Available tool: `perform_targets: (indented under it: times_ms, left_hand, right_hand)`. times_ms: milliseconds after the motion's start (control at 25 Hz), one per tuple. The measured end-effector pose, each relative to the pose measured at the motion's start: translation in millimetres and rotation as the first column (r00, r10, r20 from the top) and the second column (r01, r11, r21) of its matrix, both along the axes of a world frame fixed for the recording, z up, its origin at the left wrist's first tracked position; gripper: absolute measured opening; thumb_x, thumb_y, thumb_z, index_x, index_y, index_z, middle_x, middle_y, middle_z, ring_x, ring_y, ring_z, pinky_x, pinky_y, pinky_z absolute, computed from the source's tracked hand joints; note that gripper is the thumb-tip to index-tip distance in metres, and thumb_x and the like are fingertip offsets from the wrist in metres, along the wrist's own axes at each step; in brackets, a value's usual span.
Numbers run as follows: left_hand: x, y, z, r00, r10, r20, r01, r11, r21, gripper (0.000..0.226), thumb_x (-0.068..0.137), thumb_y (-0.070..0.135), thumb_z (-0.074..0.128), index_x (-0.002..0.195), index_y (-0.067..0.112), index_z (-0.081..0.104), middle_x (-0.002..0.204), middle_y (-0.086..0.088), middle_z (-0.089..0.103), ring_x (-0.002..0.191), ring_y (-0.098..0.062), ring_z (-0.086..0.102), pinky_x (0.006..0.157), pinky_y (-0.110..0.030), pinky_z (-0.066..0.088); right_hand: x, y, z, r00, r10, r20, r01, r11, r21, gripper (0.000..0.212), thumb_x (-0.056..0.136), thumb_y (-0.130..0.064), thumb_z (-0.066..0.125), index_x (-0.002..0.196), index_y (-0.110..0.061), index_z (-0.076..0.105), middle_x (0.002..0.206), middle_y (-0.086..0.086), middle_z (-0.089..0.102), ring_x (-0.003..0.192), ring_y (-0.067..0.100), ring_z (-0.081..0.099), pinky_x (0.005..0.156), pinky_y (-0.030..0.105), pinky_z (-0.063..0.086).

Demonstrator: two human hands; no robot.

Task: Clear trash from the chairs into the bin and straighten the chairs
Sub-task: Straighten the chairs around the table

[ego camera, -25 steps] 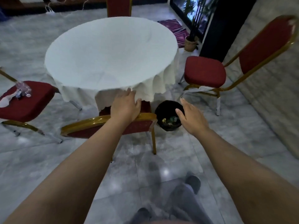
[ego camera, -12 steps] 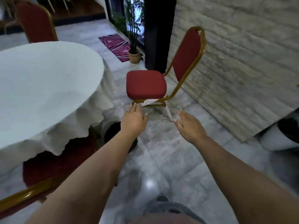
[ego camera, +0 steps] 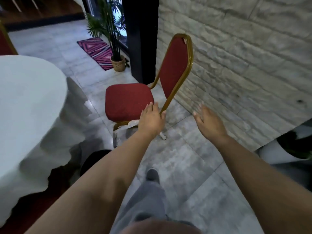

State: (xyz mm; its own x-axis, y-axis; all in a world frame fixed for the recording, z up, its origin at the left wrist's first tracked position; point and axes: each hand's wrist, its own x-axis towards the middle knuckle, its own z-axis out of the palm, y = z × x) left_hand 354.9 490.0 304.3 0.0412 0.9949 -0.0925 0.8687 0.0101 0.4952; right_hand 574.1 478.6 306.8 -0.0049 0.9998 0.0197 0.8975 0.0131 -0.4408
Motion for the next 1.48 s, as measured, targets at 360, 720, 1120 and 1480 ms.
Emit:
perform_targets:
  times_ms: [360, 720, 1120, 1480]
  left_hand:
    - [38, 213, 23, 0.996, -0.083, 0.041, 0.081, 0.995, 0.051, 0.063, 0.104, 0.043, 0.029, 0.155, 0.007, 0.017, 0.161, -0.015, 0.021, 0.149, -0.028, 0.017, 0.122, -0.039, 0.014]
    - [90, 327, 12, 0.991, -0.133, 0.013, 0.133, 0.991, -0.011, 0.065, 0.104, 0.045, 0.026, 0.157, 0.01, 0.01, 0.164, -0.01, 0.008, 0.152, -0.023, 0.005, 0.123, -0.035, 0.006]
    - [179, 418, -11, 0.992, 0.057, 0.111, -0.063, 0.997, 0.044, 0.069, 0.103, 0.049, 0.028, 0.157, 0.014, 0.004, 0.165, -0.003, 0.003, 0.152, -0.015, -0.002, 0.121, -0.032, -0.002]
    - [203, 433, -37, 0.954, 0.166, 0.248, -0.218, 0.956, 0.197, 0.079, 0.098, 0.037, 0.051, 0.157, 0.011, 0.005, 0.165, -0.005, 0.011, 0.152, -0.016, 0.008, 0.123, -0.036, 0.013]
  right_hand:
    - [27, 214, 49, 0.998, -0.053, -0.023, 0.055, 0.994, 0.094, 0.06, 0.104, -0.041, 0.034, 0.154, -0.011, 0.022, 0.159, 0.008, 0.031, 0.146, 0.026, 0.029, 0.116, 0.037, 0.024]
    - [56, 378, 41, 0.998, -0.002, 0.059, -0.004, 0.995, 0.101, 0.06, 0.104, -0.041, 0.036, 0.155, -0.013, 0.022, 0.163, 0.008, 0.019, 0.15, 0.022, 0.017, 0.119, 0.036, 0.015]
    - [69, 541, 35, 0.943, 0.327, 0.062, -0.329, 0.944, 0.022, 0.063, 0.104, -0.041, 0.033, 0.158, -0.015, 0.011, 0.165, 0.004, 0.008, 0.152, 0.02, 0.009, 0.121, 0.039, 0.016]
    - [45, 597, 21, 0.903, 0.418, 0.097, -0.425, 0.902, 0.07, 0.058, 0.103, -0.033, 0.032, 0.156, -0.014, 0.018, 0.165, 0.006, 0.01, 0.152, 0.022, 0.007, 0.123, 0.039, 0.009]
